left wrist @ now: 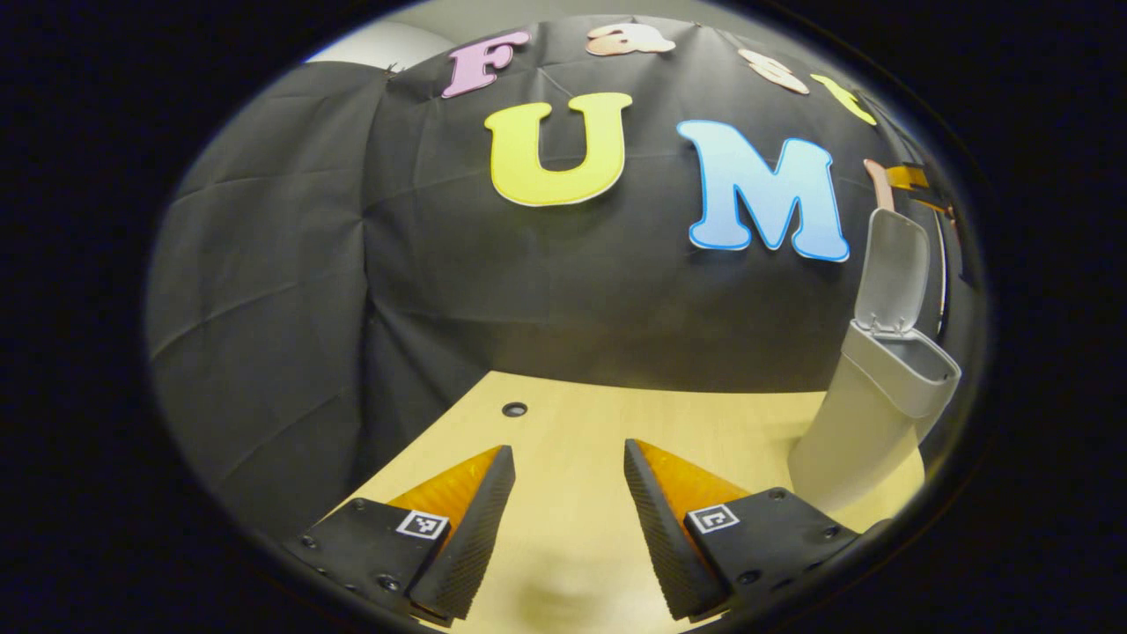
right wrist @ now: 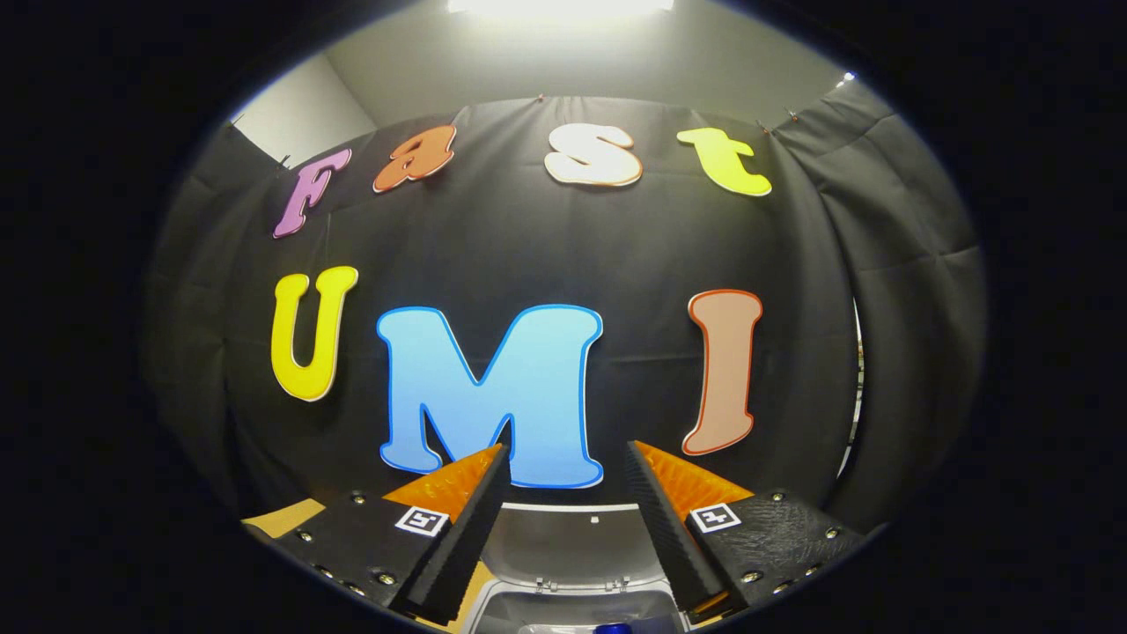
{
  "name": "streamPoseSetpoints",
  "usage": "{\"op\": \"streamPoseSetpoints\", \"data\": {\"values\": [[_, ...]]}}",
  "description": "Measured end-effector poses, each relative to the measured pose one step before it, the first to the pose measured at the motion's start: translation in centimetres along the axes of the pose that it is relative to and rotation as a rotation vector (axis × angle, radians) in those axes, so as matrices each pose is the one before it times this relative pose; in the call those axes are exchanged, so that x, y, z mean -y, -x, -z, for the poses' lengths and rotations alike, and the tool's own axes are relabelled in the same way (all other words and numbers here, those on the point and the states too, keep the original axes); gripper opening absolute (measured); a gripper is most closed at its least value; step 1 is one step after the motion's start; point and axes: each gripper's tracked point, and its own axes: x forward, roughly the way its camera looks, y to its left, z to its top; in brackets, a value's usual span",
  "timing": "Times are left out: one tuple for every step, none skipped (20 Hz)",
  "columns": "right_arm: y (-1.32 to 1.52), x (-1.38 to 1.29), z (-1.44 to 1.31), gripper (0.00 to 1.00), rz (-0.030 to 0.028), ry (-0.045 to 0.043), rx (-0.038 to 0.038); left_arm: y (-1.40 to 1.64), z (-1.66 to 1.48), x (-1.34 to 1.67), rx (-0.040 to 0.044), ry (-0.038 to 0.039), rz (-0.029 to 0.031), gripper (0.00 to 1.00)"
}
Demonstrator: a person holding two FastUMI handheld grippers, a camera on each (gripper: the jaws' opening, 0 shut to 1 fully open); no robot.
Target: Press the lid of the desktop garbage bin to open it, pick up the crumpled paper on the desktop and throw it into the bin, then pick up the pop can on the desktop and drop it into the bin, and finally close the garbage bin lid.
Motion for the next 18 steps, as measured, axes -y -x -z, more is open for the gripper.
{"op": "streamPoseSetpoints", "data": {"values": [[-0.321, -0.037, 0.57, 0.84, -0.00018, 0.00836, -0.01236, 0.009, -0.023, -0.104, -0.00174, -0.00066, -0.00372, 0.87], [-0.265, -0.092, 0.437, 0.85, 0.00002, 0.00694, -0.00961, -0.016, 0.163, -0.071, -0.00159, -0.00142, -0.00257, 0.87], [-0.262, -0.089, 0.252, 0.85, -0.00133, 0.00518, -0.00496, -0.021, -0.007, -0.091, -0.00037, -0.00128, -0.00339, 0.87], [-0.168, 0.003, 0.216, 0.85, 0.00271, 0.00414, -0.00425, -0.034, -0.016, 0.017, 0.00076, -0.00006, -0.00192, 0.87], [-0.215, 0.008, 0.357, 0.85, 0.00075, 0.00185, -0.00525, 0.02, -0.046, 0.028, -0.00011, -0.0001, -0.00061, 0.87], [-0.116, -0.019, 0.311, 0.85, 0.00064, 0.00124, -0.0061, 0.062, -0.043, 0.154, -0.00067, -0.00064, 0.00043, 0.87], [-0.165, 0.066, 0.317, 0.85, 0.00146, 0.00331, -0.00828, -0.06, 0.043, 0.096, 0.00025, -0.00038, 0.00264, 0.87], [0.002, -0.011, 0.264, 0.85, -0.00267, 0.00062, -0.0059, 0.016, -0.061, 0.203, 0.00121, -0.00227, 0.00174, 0.84], [-0.055, -0.019, -0.195, 0.85, 0.00139, -0.00595, 0.00559, -0.043, -0.049, 0.255, 0.00136, -0.00386, 0.00382, 0.87], [0.012, 0.105, 0.125, 0.85, 0.00099, -0.00345, -0.00358, -0.01, -0.183, 0.146, 0.00208, -0.00468, 0.00322, 0.87], [0.054, -0.052, 0.113, 0.85, -0.00357, -0.00758, -0.0052, -0.063, -0.155, 0.233, 0.00216, -0.00445, 0.00344, 0.87], [0.098, 0.003, 0.082, 0.85, 0.00018, -0.00743, -0.00259, -0.024, -0.128, 0.232, 0.00269, -0.00385, 0.00393, 0.87], [0.151, 0.01, 0.017, 0.85, -0.00119, -0.00474, -0.00139, -0.041, -0.104, 0.288, 0.00288, -0.00243, 0.00397, 0.87], [0.177, 0.008, 0.08, 0.85, -0.00245, -0.0031, -0.00161, 0.008, -0.15, 0.21, 0.00113, -0.00151, 0.00597, 0.87], [0.268, -0.011, 0.056, 0.85, -0.00046, -0.00409, -0.00087, 0.0, -0.068, 0.212, 0.00045, -0.00088, 0.00529, 0.83], [0.198, -0.025, 0.11, 0.85, -0.00065, -0.00479, -0.00178, 0.001, -0.039, 0.22, 0.00075, 0.00055, 0.00479, 0.83], [0.205, -0.019, 0.041, 0.85, -0.00024, -0.00403, -0.00224, 0.048, -0.036, 0.23, 0.00129, 0.00234, 0.00433, 0.87], [0.193, -0.011, 0.081, 0.85, 0.00042, -0.00411, -0.00005, 0.109, 0.008, 0.209, 0.00019, 0.00124, 0.00374, 0.83]]}}
